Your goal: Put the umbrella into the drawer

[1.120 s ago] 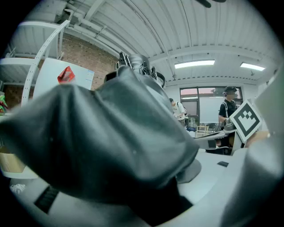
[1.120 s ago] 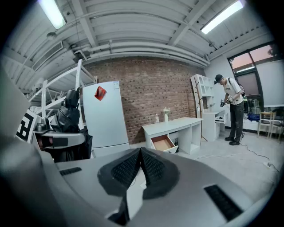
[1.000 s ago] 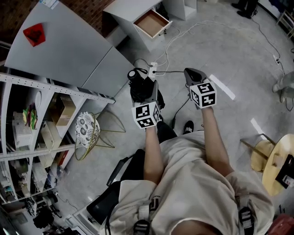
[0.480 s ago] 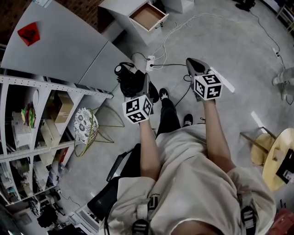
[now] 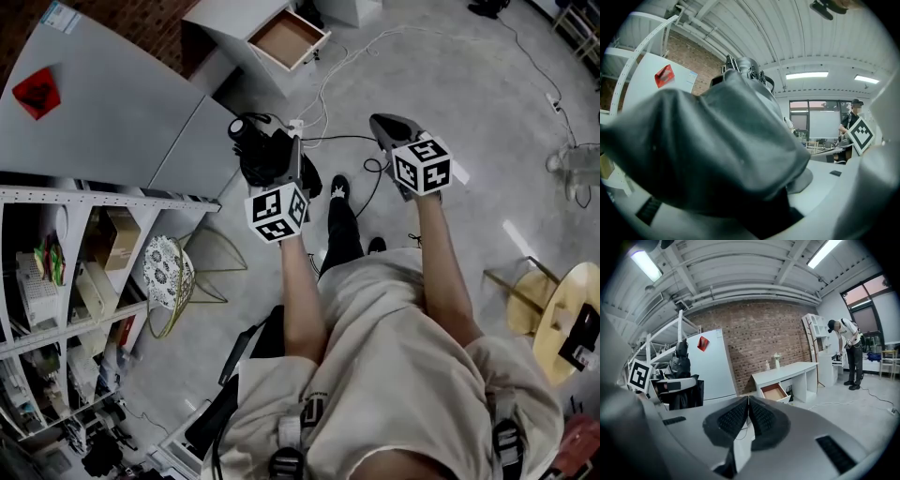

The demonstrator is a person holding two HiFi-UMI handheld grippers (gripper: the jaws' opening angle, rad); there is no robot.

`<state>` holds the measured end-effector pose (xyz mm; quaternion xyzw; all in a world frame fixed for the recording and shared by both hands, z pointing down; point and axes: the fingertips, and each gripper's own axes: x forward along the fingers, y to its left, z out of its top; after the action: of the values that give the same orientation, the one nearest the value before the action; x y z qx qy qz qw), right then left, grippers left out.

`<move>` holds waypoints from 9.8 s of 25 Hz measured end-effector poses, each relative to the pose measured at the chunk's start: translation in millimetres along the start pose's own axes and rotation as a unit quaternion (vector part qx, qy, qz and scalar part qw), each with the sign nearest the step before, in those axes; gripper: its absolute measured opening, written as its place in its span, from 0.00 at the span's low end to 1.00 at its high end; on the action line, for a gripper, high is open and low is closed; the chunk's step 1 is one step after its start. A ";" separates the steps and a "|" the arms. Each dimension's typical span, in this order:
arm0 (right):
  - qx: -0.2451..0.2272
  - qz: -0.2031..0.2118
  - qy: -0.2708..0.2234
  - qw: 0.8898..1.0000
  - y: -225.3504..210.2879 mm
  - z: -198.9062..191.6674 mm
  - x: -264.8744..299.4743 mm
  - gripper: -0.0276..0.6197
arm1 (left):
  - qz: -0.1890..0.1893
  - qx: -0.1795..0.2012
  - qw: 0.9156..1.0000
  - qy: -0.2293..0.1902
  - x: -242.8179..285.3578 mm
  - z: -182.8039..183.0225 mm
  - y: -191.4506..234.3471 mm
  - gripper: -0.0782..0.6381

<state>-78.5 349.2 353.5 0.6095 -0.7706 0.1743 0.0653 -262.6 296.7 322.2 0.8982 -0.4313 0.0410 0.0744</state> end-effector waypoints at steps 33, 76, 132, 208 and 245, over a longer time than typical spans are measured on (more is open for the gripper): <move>0.100 -0.118 0.057 0.986 -155.0 55.2 183.6 0.15 | -0.059 -0.062 0.994 0.060 268.2 -5.1 135.2 0.48; 0.060 -0.046 0.022 0.997 -225.1 115.5 330.4 0.15 | -0.001 -0.037 0.997 0.063 390.8 5.0 175.4 0.48; 0.051 0.099 0.151 0.982 -348.0 12.1 591.8 0.15 | 0.037 -0.080 0.971 0.222 619.4 -179.6 206.4 0.48; 0.086 0.049 0.212 0.972 -396.7 -104.8 611.8 0.15 | -0.048 0.057 0.908 0.413 791.1 -396.2 271.9 0.52; 0.124 0.231 0.164 0.951 -313.0 97.0 486.2 0.15 | 0.160 -0.070 0.954 0.244 581.9 -98.4 114.3 0.50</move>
<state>112.7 -191.6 474.6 0.3807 -0.8415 0.3762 0.0730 10.7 -204.5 510.6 0.7725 -0.5400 0.2398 0.2327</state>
